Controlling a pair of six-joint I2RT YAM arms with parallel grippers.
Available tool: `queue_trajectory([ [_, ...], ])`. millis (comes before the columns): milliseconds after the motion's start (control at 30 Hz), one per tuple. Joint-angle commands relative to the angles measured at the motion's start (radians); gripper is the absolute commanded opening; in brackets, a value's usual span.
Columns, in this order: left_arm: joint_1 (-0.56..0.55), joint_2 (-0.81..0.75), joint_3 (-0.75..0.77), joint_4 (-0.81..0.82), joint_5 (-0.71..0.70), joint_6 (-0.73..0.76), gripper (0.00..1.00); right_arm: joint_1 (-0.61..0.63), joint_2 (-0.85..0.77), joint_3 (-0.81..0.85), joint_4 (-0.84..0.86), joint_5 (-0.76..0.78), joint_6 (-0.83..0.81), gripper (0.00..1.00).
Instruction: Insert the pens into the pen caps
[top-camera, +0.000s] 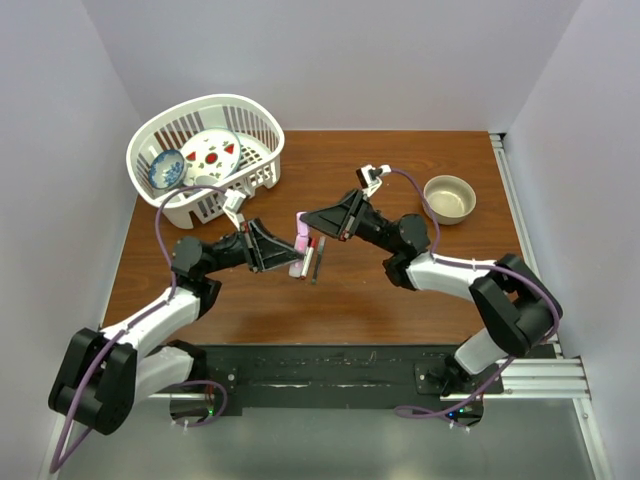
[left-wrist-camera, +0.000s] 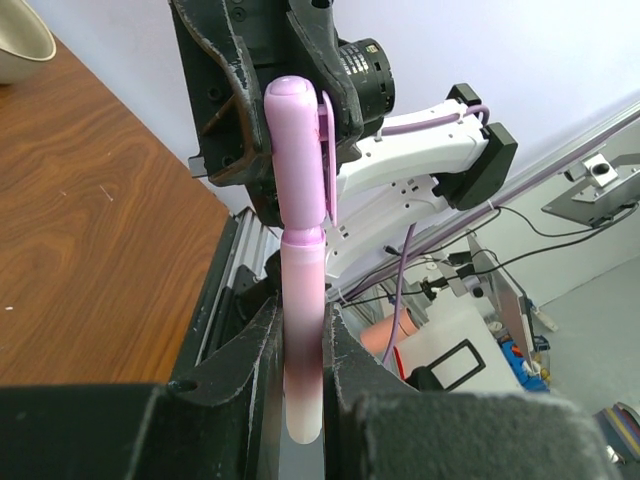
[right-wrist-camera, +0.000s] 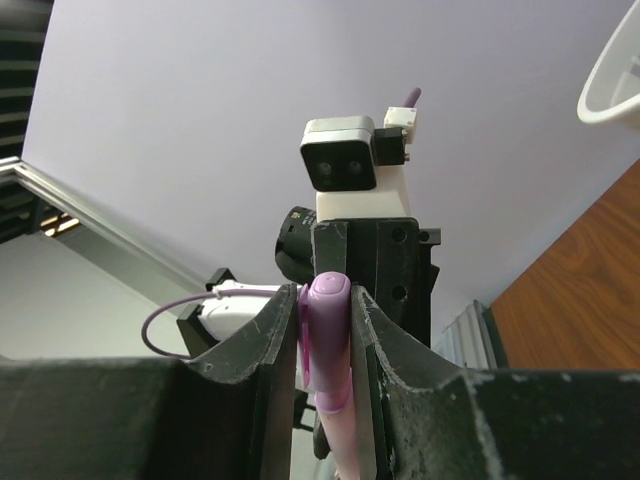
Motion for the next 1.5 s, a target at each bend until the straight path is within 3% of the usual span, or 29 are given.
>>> queue_trajectory([
  [0, 0.010, -0.035, 0.091, 0.046, -0.130, 0.011, 0.00, 0.033, -0.038, -0.038, 0.205, -0.072, -0.101, 0.00],
  [267, 0.011, -0.085, 0.114, -0.026, -0.210, 0.089, 0.00, 0.114, -0.148, -0.086, -0.082, -0.009, -0.327, 0.00],
  [533, 0.011, -0.064, 0.120, 0.035, -0.186, 0.088, 0.00, 0.177, -0.156, -0.067, -0.188, -0.017, -0.348, 0.08],
  [633, 0.011, -0.067, 0.120, 0.054, -0.149, 0.097, 0.00, 0.177, -0.167, -0.054, -0.217, -0.029, -0.358, 0.18],
  [900, 0.011, -0.128, 0.068, 0.083, -0.070, 0.122, 0.00, 0.177, -0.243, 0.129, -0.540, 0.009, -0.432, 0.64],
  [1133, 0.011, -0.174, 0.027, 0.054, -0.040, 0.146, 0.00, 0.177, -0.311, 0.222, -0.768, 0.072, -0.594, 0.75],
  [1467, 0.011, -0.176, -0.013, 0.115, 0.003, 0.111, 0.00, 0.176, -0.294, 0.367, -0.955, 0.110, -0.685, 0.76],
])
